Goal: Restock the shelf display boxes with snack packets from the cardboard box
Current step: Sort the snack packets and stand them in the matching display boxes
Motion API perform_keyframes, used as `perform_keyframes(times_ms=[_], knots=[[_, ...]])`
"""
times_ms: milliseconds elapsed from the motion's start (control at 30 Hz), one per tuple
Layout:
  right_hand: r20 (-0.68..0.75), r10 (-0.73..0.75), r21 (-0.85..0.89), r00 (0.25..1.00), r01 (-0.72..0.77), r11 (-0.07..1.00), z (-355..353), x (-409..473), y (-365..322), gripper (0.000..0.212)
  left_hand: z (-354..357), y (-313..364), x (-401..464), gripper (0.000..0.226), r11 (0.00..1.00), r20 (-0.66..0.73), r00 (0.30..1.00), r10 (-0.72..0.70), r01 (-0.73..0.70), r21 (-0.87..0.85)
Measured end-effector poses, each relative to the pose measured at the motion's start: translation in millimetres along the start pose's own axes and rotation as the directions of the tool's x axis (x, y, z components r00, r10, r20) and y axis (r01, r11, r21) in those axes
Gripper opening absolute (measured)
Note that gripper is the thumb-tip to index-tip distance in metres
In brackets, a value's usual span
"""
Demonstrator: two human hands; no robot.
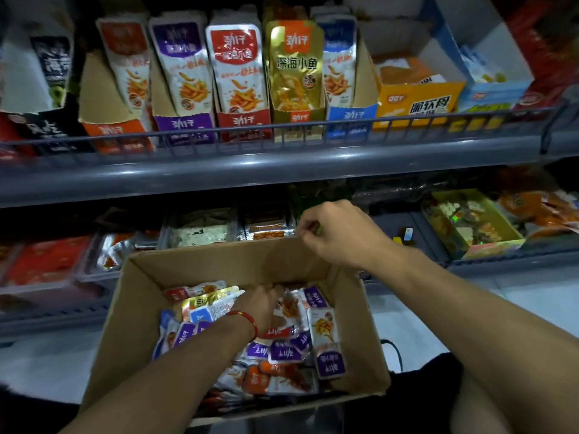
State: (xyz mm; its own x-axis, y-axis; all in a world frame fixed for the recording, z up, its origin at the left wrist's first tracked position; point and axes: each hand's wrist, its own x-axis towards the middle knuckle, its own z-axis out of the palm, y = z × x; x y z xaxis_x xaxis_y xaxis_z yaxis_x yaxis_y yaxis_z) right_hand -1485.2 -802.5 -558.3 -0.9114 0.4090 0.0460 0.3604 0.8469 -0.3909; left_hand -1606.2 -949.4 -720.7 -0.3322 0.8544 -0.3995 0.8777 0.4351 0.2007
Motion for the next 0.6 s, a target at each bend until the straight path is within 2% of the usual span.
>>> perform_keyframes(times_ms=[67, 133, 167, 267, 400, 467, 533, 600], knots=[[0.016, 0.001, 0.015, 1.000, -0.001, 1.000, 1.4, 3.0, 1.7, 0.013, 9.6, -0.3, 6.3, 0.067, 0.998, -0.004, 1.000, -0.011, 0.011, 0.058], [0.022, 0.015, 0.008, 1.000, -0.016, 1.000, 2.9, 5.2, 3.2, 0.012, 12.5, -0.2, 11.4, 0.067, 0.998, -0.019, 0.998, -0.064, 0.064, 0.001], [0.030, 0.024, 0.003, 0.999, -0.024, 1.000, 3.4, 6.4, 3.7, 0.012, 11.6, -1.1, 12.7, 0.062, 0.993, -0.023, 0.995, -0.102, 0.100, -0.069], [0.094, 0.016, 0.021, 0.995, -0.018, 1.000, 5.0, 8.6, 6.9, 0.014, -0.6, -9.3, 7.9, 0.029, 0.919, -0.004, 0.977, -0.215, 0.200, -0.341], [0.232, -0.052, 0.047, 0.971, 0.042, 0.998, 3.2, 8.7, 5.0, 0.012, -33.8, -27.0, -29.0, 0.022, 0.727, 0.065, 0.972, -0.224, 0.211, -0.654], [0.304, -0.008, -0.023, 0.953, 0.016, 1.000, 1.2, 6.7, 2.1, 0.017, -60.3, -28.9, -58.8, 0.009, 0.632, 0.045, 0.980, -0.194, 0.160, -0.758], [0.375, 0.083, -0.125, 0.923, -0.038, 0.991, 1.4, 2.8, 0.0, 0.032, -86.3, -28.0, -87.7, 0.012, 0.488, 0.009, 0.983, -0.184, 0.099, -0.867], [0.396, 0.108, -0.057, 0.912, -0.094, 0.994, 2.4, -0.9, -3.9, 0.033, -104.6, -28.7, -107.6, 0.015, 0.339, -0.028, 0.981, -0.189, 0.039, -0.940]])
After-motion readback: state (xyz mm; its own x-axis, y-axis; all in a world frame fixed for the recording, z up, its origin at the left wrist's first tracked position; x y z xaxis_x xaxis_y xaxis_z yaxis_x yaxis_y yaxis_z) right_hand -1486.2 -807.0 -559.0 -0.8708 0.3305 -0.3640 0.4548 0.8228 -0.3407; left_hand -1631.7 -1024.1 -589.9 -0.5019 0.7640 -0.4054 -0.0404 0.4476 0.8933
